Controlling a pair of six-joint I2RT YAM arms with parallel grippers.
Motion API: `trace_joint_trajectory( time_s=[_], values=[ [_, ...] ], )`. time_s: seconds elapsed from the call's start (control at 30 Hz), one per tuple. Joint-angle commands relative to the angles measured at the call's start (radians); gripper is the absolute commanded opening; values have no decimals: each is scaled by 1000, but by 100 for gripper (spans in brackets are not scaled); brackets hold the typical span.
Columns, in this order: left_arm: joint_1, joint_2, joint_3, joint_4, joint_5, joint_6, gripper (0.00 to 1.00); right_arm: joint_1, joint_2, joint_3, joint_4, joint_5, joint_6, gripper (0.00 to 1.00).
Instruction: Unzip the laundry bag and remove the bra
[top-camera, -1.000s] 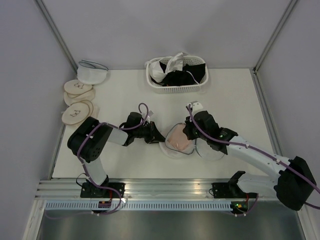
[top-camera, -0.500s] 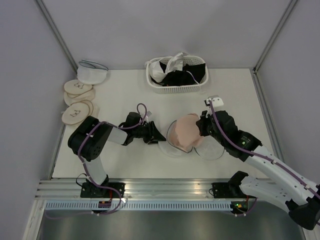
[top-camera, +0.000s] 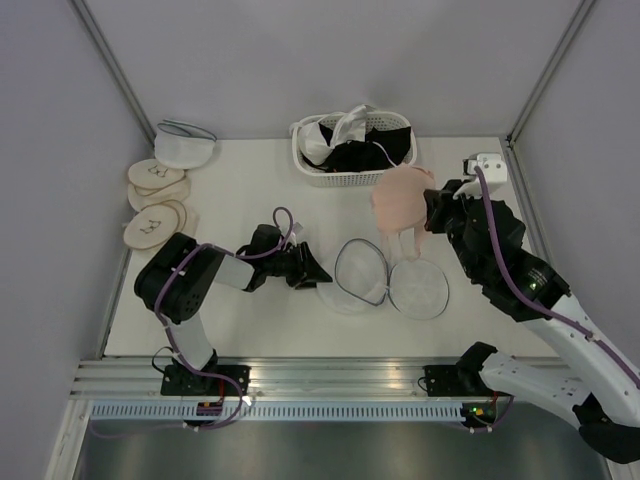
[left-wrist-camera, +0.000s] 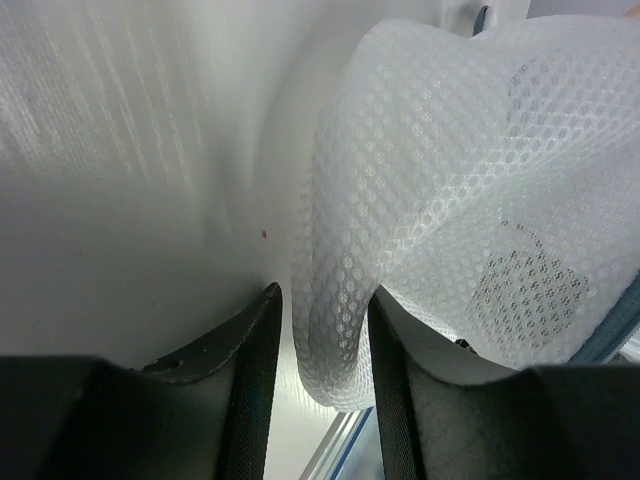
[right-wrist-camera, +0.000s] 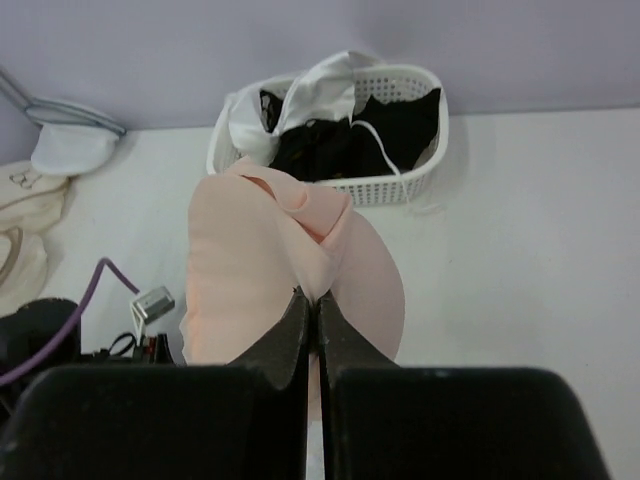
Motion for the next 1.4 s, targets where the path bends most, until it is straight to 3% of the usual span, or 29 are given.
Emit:
trace_joint_trajectory(
  time_s=[0.0, 0.3, 0.53, 0.77, 0.9, 1.2, 1.37],
  values=[
    [5, -48, -7, 10, 6, -2, 45, -1, 68, 95, 80, 105, -85, 0],
    [3, -109, -23, -27, -2, 9, 46, -70, 415, 351, 235, 139, -201, 0],
    [3, -143, -43, -27, 3, 5, 47, -213, 716, 599, 313, 30, -193, 0],
    [3, -174, -53, -28, 14, 4, 47, -331, 1085, 985, 321, -211, -124, 0],
    [3, -186, -55, -25, 17, -5, 47, -377, 1285, 1175, 307, -263, -72, 0],
    [5, -191, -35, -70, 4, 5, 46, -409, 1503, 1192, 292, -130, -44, 0],
    [5, -159, -24, -68, 1, 9, 46, -414, 1569, 1196, 235, 36, -70, 0]
  ],
)
